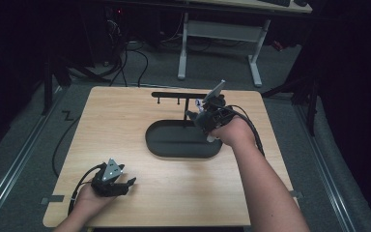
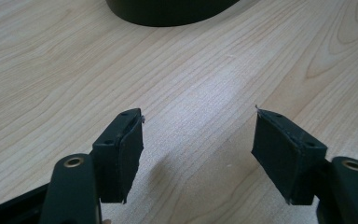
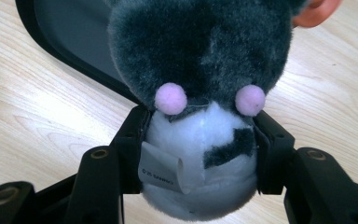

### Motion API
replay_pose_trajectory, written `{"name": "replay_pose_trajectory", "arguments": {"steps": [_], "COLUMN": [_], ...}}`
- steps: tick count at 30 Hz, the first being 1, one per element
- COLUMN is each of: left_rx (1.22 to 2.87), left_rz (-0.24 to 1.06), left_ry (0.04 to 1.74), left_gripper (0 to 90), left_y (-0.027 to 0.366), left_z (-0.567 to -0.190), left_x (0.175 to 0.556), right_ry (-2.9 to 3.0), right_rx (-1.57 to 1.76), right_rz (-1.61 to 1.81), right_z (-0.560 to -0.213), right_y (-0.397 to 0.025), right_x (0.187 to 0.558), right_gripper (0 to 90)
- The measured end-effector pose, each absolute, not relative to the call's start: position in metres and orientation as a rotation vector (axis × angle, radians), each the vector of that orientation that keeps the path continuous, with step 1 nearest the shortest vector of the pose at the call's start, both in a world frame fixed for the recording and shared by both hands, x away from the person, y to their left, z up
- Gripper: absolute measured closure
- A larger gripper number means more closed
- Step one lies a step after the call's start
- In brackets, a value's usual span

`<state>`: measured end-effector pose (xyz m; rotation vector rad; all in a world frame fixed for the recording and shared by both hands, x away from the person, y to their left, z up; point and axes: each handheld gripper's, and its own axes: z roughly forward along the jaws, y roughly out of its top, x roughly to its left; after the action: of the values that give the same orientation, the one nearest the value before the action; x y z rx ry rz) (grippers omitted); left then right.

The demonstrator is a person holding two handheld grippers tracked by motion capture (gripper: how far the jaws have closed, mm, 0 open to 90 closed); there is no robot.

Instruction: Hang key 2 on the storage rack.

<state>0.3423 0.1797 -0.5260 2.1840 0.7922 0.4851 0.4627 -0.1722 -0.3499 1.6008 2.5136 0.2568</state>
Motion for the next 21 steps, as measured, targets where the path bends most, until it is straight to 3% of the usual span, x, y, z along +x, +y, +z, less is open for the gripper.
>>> {"name": "replay_pose_trajectory", "arguments": {"steps": [13,21], "left_rx": [2.192,2.195], "left_rz": [0.483,0.48], "left_ry": [0.791,0.794], "left_gripper": [33.4,33.4], "left_y": [0.178,0.18], "left_z": [-0.528,-0.528], "left_x": [0.343,0.343], "right_ry": [2.519,2.488], "right_rx": [1.636,1.697], "right_rz": [0.304,0.336], "right_z": [-0.379,-0.386], "right_y": [-0.173,-0.175], "right_x": [0.476,0.48], "right_gripper": [46.6,32.4]}}
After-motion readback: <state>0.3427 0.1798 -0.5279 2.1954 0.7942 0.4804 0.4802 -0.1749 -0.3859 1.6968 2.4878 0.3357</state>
